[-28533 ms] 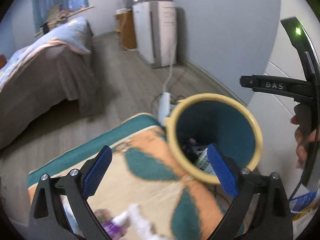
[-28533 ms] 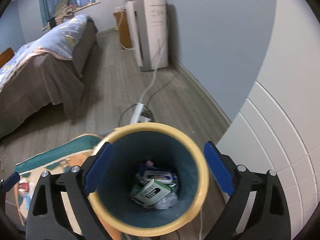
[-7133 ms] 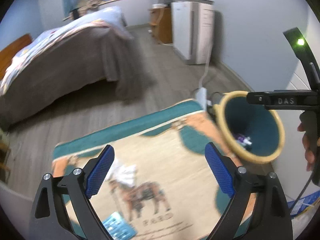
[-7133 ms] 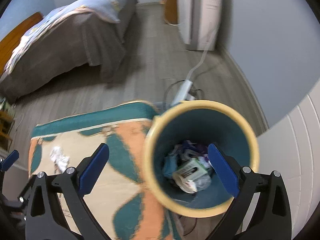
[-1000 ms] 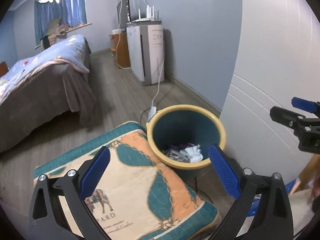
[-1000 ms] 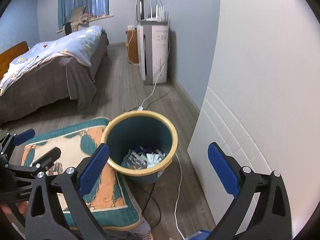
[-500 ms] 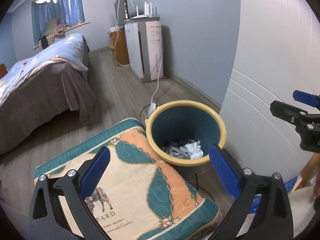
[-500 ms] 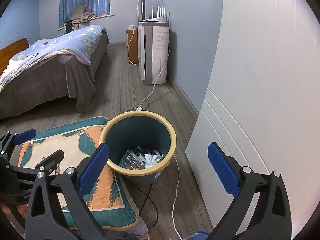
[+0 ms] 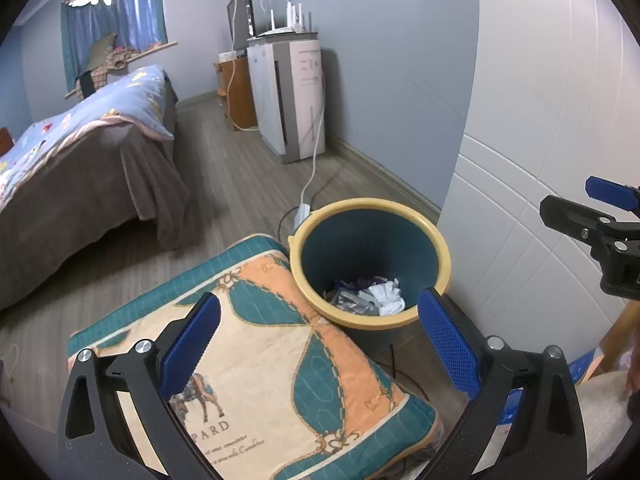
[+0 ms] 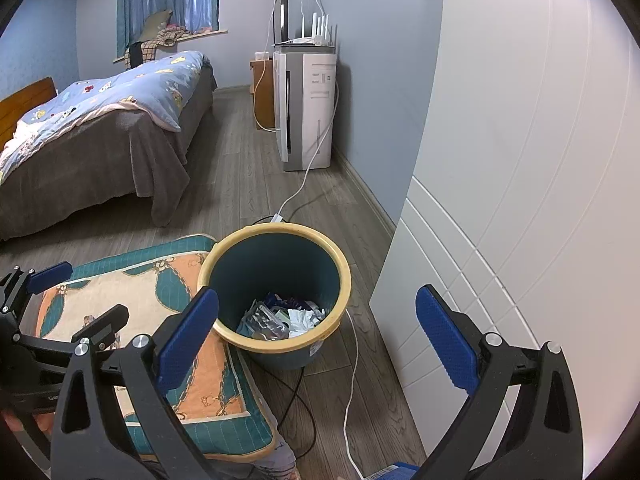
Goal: Collect trash
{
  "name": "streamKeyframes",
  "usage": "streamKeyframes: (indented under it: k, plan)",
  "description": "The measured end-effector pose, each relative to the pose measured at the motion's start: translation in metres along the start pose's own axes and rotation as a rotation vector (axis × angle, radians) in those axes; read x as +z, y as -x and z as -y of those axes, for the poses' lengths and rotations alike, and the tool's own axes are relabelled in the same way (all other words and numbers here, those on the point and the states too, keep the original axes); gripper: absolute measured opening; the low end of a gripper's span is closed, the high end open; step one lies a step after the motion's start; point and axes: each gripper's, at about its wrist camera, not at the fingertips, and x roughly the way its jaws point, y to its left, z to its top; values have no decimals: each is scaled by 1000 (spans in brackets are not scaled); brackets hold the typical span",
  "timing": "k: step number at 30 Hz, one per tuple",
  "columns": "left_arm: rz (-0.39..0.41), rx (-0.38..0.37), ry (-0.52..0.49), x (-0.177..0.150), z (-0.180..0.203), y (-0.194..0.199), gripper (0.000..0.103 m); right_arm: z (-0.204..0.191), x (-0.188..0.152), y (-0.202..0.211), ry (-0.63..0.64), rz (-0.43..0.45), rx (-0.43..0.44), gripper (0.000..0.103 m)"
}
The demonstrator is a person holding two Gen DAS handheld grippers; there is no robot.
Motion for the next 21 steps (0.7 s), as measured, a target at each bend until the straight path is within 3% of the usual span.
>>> streamKeyframes:
  k: [21]
  plan:
    - [-2, -7, -4, -3, 2, 0, 98, 2, 1, 0, 1, -2, 0, 97]
